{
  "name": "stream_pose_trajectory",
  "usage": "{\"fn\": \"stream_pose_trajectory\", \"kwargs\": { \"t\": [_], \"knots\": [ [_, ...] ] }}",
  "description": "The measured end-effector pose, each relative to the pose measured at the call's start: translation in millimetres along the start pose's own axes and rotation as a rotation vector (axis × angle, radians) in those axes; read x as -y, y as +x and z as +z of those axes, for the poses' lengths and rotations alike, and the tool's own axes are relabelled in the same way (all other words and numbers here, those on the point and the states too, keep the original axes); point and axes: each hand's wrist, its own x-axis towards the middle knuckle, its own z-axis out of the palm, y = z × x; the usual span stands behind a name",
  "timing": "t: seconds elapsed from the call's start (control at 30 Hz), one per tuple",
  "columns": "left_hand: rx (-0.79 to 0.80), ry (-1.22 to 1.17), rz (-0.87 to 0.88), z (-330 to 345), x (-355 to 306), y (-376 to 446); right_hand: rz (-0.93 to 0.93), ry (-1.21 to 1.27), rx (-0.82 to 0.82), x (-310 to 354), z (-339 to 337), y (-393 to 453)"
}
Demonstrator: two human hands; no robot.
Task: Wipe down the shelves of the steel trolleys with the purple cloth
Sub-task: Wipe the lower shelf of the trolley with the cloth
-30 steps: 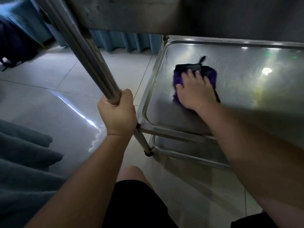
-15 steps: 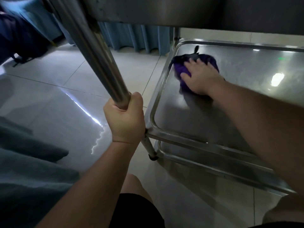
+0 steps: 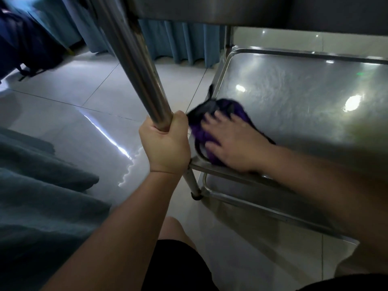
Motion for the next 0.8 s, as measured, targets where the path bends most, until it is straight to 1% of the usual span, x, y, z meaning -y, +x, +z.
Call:
{"fn": "stream_pose_trajectory", "kwargs": {
  "t": [0.07,0.1,0.13,0.2,0.27,0.4,0.47,0.53,0.57,0.63,0.7,0.8],
  "knots": [
    [-0.001,-0.008,-0.012,0,0,-1,-0.196,0.059,0.106,2,2,-31],
    [0.001,-0.008,-0.019,1,0,-1,-0.255,0.085,0.151,-2,0,-39],
    [0.003,-0.006,-0.027,2,-1,-1,-0.287,0.091,0.173,-6,-2,-43],
    [-0.003,0.005,-0.041,2,-1,1,-0.288,0.037,0.151,-16,-6,-34],
    [-0.005,0.004,-0.042,2,0,3,-0.175,-0.017,0.064,-31,-9,-11],
    [0.016,0.028,-0.041,-2,4,2,0.217,0.008,-0.054,-61,-22,60],
    [0.012,0.029,-0.049,-1,4,3,0.362,0.033,-0.096,-60,-22,89],
    [0.006,0.01,-0.044,-1,4,3,0.461,0.044,-0.11,-49,-18,107],
    [0.007,0.001,-0.043,-1,4,3,0.472,0.054,-0.105,-42,-17,110],
    [0.012,-0.002,-0.043,0,3,2,0.41,0.073,-0.095,-26,-17,106],
    [0.008,-0.002,-0.042,1,1,2,0.322,0.079,-0.106,-8,-12,89],
    [-0.014,-0.008,-0.048,2,0,2,0.251,0.08,-0.086,18,0,52]
  ]
}}
